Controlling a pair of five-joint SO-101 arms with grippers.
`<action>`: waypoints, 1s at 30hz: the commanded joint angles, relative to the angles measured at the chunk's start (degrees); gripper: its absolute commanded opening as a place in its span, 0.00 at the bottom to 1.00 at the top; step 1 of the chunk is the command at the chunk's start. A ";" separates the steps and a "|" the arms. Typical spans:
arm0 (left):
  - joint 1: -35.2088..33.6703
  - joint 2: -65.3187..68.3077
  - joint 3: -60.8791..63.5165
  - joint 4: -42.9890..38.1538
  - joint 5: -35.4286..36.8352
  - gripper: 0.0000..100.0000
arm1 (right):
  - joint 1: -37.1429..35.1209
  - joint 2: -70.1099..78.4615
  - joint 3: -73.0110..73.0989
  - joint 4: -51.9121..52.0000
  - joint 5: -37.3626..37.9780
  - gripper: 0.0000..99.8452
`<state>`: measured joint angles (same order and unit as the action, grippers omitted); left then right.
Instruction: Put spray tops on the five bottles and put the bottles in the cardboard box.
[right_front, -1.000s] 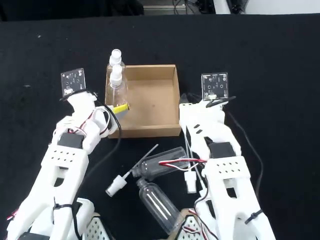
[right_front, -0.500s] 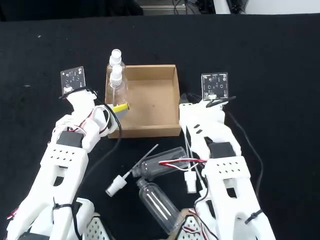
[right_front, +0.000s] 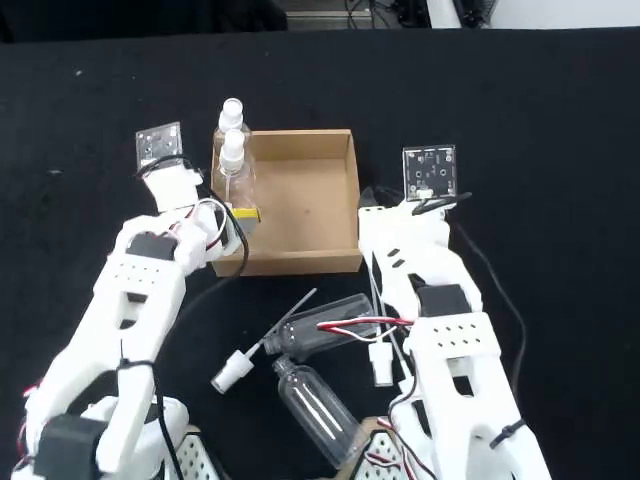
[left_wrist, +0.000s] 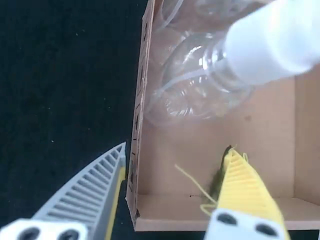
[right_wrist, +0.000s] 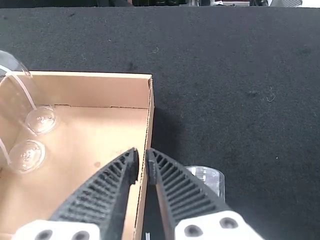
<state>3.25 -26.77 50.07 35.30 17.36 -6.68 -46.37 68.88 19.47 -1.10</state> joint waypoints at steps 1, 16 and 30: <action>-0.57 0.97 -6.37 2.11 0.44 0.20 | -0.97 0.13 -0.31 -1.93 0.53 0.01; 0.22 0.88 -7.87 2.11 0.53 0.06 | -0.97 -0.04 -0.40 -1.93 0.53 0.01; 0.40 0.97 -16.75 17.67 -5.19 0.06 | -0.97 -0.04 -0.40 -1.93 0.53 0.01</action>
<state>3.34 -25.10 39.08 47.78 13.32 -6.68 -46.37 69.05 19.47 -1.10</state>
